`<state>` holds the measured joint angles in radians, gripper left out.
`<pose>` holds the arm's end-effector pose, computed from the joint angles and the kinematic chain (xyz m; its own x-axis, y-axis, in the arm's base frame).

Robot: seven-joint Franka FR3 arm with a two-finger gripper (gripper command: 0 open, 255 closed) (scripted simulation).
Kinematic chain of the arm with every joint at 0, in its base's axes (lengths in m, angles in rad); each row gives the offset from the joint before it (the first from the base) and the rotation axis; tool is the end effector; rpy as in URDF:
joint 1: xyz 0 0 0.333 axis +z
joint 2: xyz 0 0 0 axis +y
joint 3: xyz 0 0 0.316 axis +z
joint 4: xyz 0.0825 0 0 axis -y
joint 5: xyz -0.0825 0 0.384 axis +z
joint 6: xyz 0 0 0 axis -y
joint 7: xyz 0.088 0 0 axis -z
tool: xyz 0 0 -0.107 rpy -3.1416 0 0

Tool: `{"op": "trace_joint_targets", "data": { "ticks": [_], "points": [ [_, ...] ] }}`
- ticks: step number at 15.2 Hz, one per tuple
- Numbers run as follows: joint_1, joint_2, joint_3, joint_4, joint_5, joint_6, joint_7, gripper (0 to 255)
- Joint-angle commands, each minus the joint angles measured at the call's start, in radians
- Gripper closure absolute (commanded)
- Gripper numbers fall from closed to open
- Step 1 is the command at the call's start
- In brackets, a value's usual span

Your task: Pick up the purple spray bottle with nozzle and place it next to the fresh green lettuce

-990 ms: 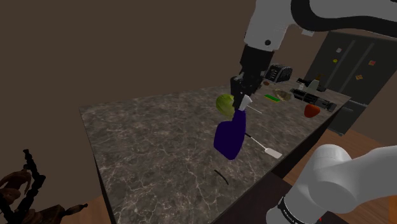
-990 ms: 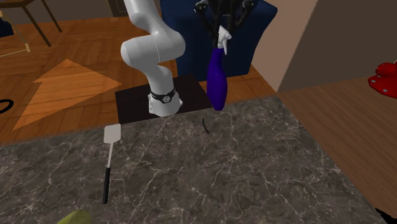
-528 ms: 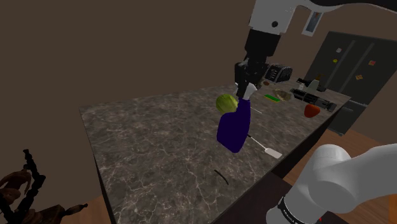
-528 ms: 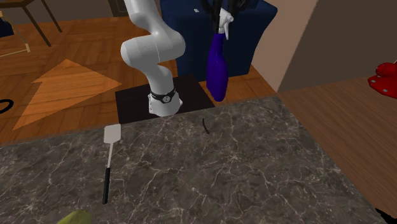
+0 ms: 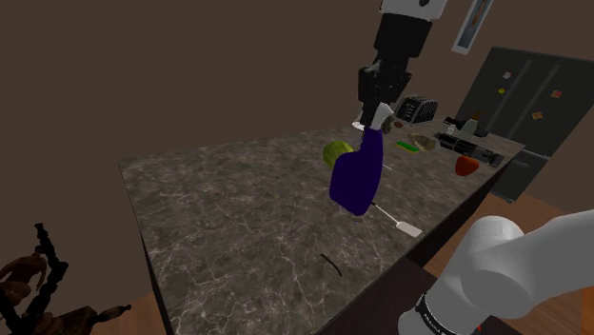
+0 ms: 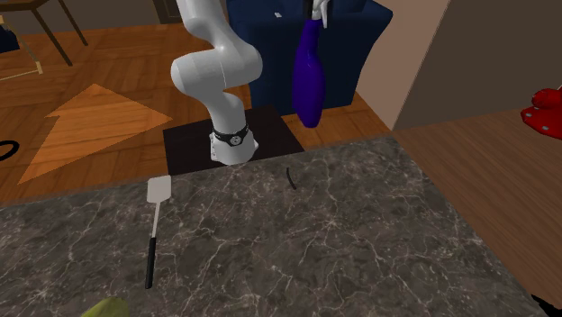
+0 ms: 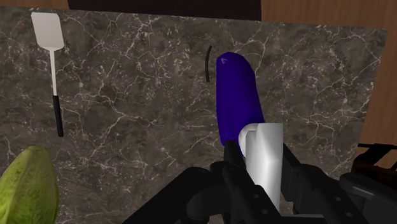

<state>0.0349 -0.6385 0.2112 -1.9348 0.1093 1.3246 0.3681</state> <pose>0.3009 0.1249 0.7076 0.9908 -0.1335 0.0216 -0.1338 -0.9909 0.0128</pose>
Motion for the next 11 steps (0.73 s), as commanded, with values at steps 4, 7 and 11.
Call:
{"op": "trace_joint_targets", "data": {
  "ticks": [4,7,11],
  "points": [
    [-0.005,0.040,-0.002,0.104,-0.007,-0.064,0.003,255],
    [-0.007,0.067,-0.002,0.169,-0.010,-0.103,0.006,255],
    [-0.011,0.105,0.000,0.261,-0.014,-0.157,0.011,255]
  ]
}}
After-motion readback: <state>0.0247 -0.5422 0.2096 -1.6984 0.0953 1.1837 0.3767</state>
